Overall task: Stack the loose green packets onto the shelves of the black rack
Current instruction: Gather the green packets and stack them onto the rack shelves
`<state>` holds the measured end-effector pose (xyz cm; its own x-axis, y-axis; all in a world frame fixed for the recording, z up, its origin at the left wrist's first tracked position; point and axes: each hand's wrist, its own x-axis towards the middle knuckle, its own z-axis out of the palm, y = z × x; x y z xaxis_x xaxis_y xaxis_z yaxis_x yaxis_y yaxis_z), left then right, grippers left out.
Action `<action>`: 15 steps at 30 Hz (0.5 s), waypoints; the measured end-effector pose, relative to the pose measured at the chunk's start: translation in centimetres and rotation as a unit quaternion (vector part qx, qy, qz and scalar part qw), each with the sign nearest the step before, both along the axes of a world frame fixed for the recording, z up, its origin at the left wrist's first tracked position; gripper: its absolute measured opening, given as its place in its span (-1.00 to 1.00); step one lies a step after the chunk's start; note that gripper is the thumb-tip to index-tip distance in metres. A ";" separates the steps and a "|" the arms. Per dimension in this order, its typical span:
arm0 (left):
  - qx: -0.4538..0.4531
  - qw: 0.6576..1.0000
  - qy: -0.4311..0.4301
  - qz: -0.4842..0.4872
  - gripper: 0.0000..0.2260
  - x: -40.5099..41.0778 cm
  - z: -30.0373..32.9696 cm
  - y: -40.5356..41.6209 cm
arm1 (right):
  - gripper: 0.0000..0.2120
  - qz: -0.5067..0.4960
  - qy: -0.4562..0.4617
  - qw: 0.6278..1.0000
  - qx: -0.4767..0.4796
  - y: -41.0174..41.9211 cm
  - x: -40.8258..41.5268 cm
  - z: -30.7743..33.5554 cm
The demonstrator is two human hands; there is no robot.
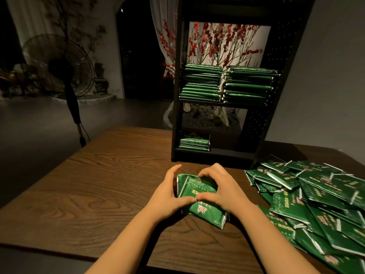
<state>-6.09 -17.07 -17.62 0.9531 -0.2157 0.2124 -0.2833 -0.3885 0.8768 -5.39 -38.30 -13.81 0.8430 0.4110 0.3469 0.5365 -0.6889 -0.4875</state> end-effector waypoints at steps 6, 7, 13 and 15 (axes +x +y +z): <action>-0.097 0.995 -0.039 -0.010 -0.48 0.5 0.2 -0.6 | -0.41 -0.098 -0.065 0.973 0.201 -0.7 -0.5 -0.6; -0.106 0.993 -0.044 -0.010 -0.50 0.5 0.4 -0.8 | -0.34 -0.107 -0.008 0.963 0.248 -1.0 -0.6 -1.0; -0.097 0.993 -0.065 -0.017 -0.35 0.8 1.5 -2.5 | -0.35 -0.120 0.115 0.940 0.299 -1.6 -0.4 -3.3; -0.102 0.994 -0.035 -0.022 -0.26 0.7 1.1 -3.0 | -0.31 -0.120 0.125 0.938 0.301 -1.8 -0.2 -3.7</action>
